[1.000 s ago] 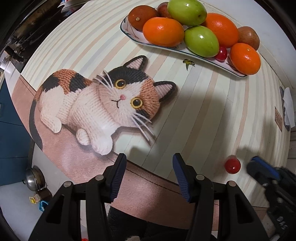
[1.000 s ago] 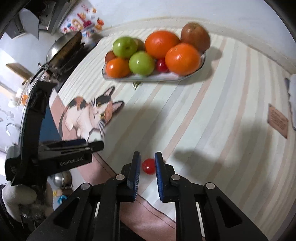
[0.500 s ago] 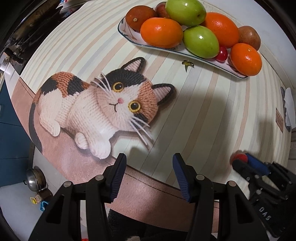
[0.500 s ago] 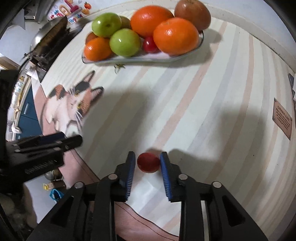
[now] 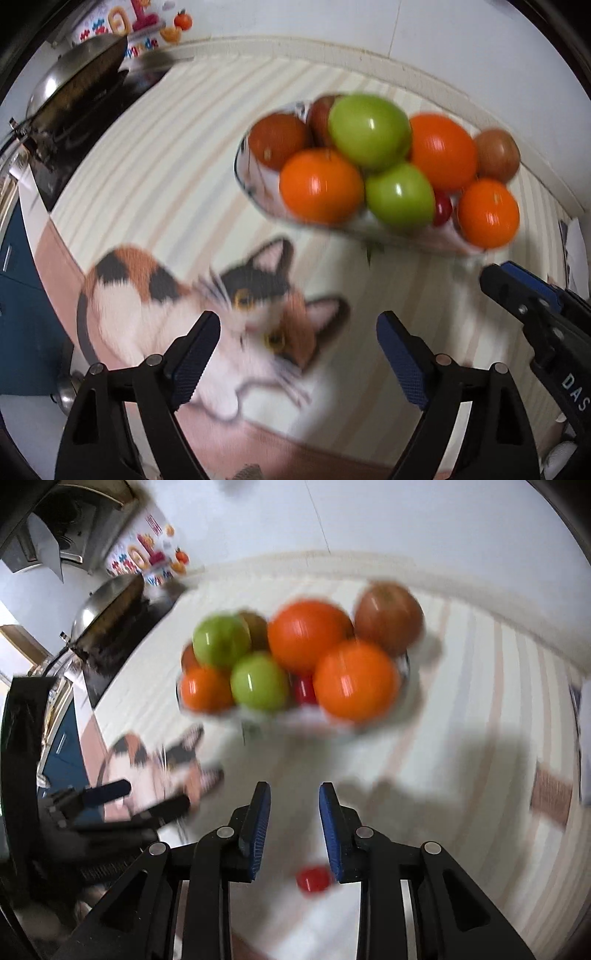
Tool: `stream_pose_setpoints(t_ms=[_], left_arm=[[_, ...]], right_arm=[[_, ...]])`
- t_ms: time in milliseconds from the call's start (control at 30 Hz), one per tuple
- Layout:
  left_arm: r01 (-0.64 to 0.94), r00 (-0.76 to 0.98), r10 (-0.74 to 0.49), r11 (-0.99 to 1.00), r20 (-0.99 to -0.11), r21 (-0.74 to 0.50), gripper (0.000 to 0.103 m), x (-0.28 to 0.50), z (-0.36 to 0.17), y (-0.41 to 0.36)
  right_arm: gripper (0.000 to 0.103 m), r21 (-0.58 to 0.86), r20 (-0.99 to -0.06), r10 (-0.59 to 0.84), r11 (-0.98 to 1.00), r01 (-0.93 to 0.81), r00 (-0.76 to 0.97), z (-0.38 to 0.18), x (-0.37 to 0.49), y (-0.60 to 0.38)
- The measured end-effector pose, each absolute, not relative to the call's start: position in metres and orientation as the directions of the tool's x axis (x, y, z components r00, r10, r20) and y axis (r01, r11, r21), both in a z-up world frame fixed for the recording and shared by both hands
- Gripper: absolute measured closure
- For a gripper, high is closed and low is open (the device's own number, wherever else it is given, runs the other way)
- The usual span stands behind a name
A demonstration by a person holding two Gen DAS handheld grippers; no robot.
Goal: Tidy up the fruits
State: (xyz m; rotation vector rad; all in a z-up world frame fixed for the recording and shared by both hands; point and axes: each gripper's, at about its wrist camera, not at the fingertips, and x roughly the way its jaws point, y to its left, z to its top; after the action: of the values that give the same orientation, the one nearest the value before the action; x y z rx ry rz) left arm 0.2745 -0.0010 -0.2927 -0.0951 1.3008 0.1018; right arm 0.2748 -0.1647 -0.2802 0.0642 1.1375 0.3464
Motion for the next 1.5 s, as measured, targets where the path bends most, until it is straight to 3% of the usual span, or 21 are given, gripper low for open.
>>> stream_pose_setpoints(t_ms=[300, 433, 667, 900, 967, 1167, 1500], left_arm=[[-0.118, 0.253, 0.044, 0.993, -0.967, 0.014, 0.016, 0.297, -0.311, 0.007], [-0.130, 0.230, 0.035, 0.991, -0.973, 0.005, 0.016, 0.284, -0.319, 0.014], [-0.126, 0.211, 0.027, 0.992, -0.977, 0.000, 0.016, 0.265, -0.325, 0.012], [-0.092, 0.216, 0.029, 0.996, -0.976, 0.009, 0.016, 0.258, -0.323, 0.001], [-0.083, 0.221, 0.030, 0.996, -0.975, 0.012, 0.016, 0.257, -0.321, -0.003], [-0.087, 0.243, 0.032, 0.996, -0.969, 0.011, 0.016, 0.253, -0.310, -0.008], [-0.125, 0.253, 0.023, 0.992, -0.967, -0.009, 0.016, 0.272, -0.310, 0.000]], right_arm=[[0.073, 0.239, -0.891, 0.304, 0.946, -0.221, 0.336, -0.289, 0.314, -0.147], [0.068, 0.255, -0.908, 0.310, 0.943, -0.215, 0.283, -0.281, 0.280, -0.171], [0.068, 0.245, -0.947, 0.271, 0.956, -0.160, 0.174, -0.319, 0.230, -0.193], [0.069, 0.224, -0.947, 0.256, 0.959, -0.172, 0.196, -0.335, 0.222, -0.183], [0.074, 0.207, -0.946, 0.246, 0.960, -0.189, 0.213, -0.336, 0.218, -0.177], [0.075, 0.223, -0.921, 0.270, 0.957, -0.188, 0.281, -0.319, 0.218, -0.175], [0.075, 0.275, -0.846, 0.351, 0.932, -0.236, 0.401, -0.277, 0.308, -0.155]])
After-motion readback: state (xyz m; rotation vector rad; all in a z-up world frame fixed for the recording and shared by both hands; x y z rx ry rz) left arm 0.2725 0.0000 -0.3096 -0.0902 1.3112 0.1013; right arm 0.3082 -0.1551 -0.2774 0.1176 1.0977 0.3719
